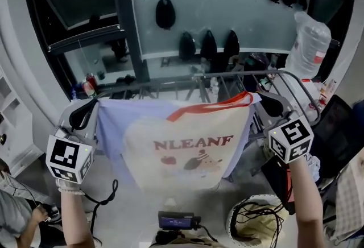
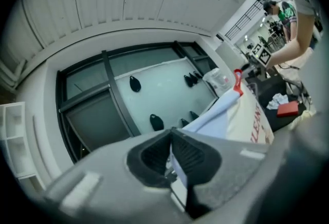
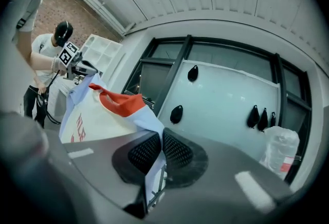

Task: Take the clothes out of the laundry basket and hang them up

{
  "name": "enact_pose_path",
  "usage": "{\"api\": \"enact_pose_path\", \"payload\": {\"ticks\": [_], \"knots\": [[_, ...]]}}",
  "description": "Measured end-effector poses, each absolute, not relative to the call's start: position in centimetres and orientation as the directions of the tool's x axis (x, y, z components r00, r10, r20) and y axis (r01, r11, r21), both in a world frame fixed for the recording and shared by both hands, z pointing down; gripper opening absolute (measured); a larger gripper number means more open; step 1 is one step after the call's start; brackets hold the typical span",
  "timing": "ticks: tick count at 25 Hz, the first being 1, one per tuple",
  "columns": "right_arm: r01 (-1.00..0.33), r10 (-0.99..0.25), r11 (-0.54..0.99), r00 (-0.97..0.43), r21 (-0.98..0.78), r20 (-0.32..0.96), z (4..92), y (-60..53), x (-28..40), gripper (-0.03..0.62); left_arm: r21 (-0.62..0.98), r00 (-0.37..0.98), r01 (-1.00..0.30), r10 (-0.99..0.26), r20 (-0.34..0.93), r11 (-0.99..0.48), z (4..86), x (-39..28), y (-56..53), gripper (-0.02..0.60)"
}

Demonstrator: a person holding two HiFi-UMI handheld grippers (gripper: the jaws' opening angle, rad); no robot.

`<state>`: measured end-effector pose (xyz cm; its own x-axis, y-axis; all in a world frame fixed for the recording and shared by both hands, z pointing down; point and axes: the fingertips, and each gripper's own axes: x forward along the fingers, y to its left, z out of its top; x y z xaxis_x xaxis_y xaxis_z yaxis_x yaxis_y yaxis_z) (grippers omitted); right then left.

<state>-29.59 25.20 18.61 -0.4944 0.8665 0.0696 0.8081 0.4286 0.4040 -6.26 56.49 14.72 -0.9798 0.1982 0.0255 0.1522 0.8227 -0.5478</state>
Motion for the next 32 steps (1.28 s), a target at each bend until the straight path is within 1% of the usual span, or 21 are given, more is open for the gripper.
{"api": "enact_pose_path", "payload": {"ticks": [2,7,14,20,25,28,32], "knots": [[0.817,0.876,0.407,-0.476,0.409,0.079,18.2,28.6,-30.9,0.008,-0.547,-0.973,0.178,0.228,0.024,0.818,14.5,-7.0,59.5,0.002],[0.818,0.886,0.38,-0.455,0.432,0.083,19.9,31.0,-33.5,0.008,-0.56,-0.954,0.244,0.299,0.006,0.792,16.0,-7.7,60.9,0.002],[0.826,0.853,0.372,-0.485,0.424,0.195,20.3,48.5,-43.6,0.008,-0.515,-0.943,0.23,0.321,0.092,0.825,17.0,-17.5,78.5,0.002],[0.817,0.846,0.364,-0.491,0.446,0.209,22.7,52.5,-47.1,0.008,-0.49,-0.925,0.289,0.372,0.078,0.822,19.3,-18.9,81.0,0.002],[0.811,0.817,0.391,-0.524,0.436,0.241,23.7,60.3,-53.1,0.008,-0.447,-0.926,0.289,0.365,0.093,0.847,20.0,-25.0,89.1,0.002],[0.821,0.8,0.384,-0.524,0.421,0.293,26.4,62.9,-55.6,0.008,-0.429,-0.922,0.263,0.356,0.152,0.864,23.0,-28.0,92.0,0.002],[0.834,0.761,0.335,-0.513,0.438,0.396,32.4,65.1,-58.1,0.008,-0.418,-0.903,0.219,0.345,0.255,0.882,29.2,-31.2,94.2,0.002]]}}
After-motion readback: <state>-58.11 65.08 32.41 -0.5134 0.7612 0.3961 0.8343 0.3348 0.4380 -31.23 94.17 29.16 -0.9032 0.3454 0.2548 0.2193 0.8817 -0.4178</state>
